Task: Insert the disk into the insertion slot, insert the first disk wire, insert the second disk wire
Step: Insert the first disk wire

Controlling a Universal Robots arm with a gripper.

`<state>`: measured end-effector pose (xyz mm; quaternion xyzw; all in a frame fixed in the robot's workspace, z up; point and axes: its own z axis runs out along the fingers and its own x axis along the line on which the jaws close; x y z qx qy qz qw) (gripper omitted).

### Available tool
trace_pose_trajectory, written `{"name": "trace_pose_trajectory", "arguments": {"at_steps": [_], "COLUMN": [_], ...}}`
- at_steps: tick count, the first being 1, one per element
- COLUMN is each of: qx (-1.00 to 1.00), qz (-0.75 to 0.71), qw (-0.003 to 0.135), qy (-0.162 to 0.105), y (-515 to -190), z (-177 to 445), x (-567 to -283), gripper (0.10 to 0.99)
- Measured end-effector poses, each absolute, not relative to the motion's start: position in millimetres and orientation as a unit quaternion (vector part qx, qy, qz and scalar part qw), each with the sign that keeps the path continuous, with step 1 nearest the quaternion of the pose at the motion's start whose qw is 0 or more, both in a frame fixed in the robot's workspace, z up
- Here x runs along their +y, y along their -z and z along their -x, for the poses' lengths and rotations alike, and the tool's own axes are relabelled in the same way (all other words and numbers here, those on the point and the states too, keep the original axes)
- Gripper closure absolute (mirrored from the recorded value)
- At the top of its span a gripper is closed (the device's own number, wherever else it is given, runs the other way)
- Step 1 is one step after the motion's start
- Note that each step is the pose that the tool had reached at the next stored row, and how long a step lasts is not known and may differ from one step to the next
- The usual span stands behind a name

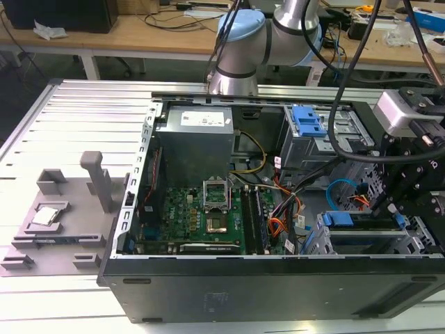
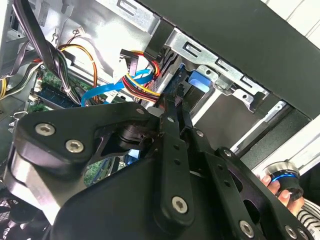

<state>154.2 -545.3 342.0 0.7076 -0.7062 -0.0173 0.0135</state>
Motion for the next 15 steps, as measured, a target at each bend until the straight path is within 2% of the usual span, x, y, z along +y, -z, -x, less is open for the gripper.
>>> {"name": "trace_pose_trajectory", "arguments": {"at_steps": [14,15], "qx": [-0.708,-0.708], "qz": [-0.706,-0.706], "qw": [0.013,0.013], "qy": [0.018,0.017], "y": [-336.8,-339.2], "z": [-156.5,-156.4], "x": [-545.3,-545.3], "gripper": [0.910,0.847]}}
